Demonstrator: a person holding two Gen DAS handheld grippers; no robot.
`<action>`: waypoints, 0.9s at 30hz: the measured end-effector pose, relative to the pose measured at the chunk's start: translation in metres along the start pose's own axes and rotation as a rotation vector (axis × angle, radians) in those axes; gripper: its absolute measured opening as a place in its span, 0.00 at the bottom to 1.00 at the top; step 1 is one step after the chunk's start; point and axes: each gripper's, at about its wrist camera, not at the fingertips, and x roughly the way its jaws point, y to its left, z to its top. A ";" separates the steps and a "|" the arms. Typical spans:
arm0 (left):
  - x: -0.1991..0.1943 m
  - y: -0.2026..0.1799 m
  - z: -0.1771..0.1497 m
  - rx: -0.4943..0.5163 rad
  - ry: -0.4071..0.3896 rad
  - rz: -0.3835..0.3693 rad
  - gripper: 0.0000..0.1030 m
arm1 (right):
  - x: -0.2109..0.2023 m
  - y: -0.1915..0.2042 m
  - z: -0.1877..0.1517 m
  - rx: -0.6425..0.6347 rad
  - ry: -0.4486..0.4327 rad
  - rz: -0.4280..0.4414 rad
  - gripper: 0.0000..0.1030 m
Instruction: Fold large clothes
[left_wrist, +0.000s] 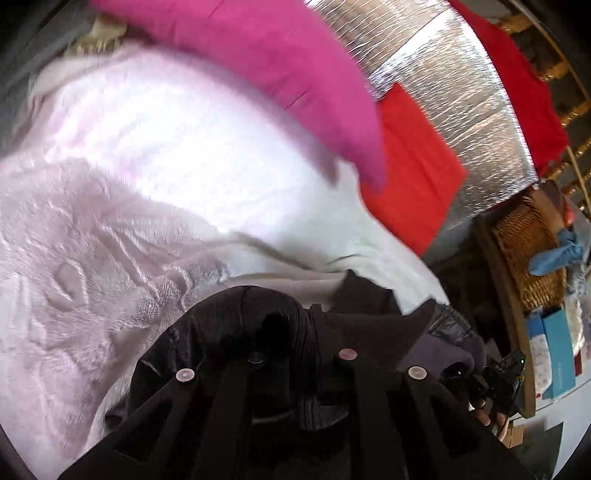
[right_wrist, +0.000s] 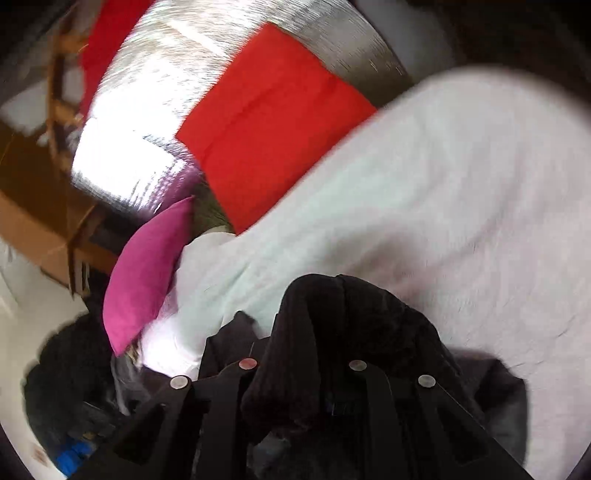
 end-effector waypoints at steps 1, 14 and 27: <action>0.008 0.006 0.000 -0.027 0.022 0.000 0.12 | 0.005 -0.008 0.001 0.036 0.011 0.032 0.25; -0.131 -0.021 -0.051 -0.026 -0.190 0.034 0.80 | -0.070 0.058 -0.020 -0.227 -0.063 0.030 0.99; -0.103 0.021 -0.128 -0.061 -0.057 0.402 0.75 | 0.105 0.153 -0.150 -0.709 0.329 -0.435 0.65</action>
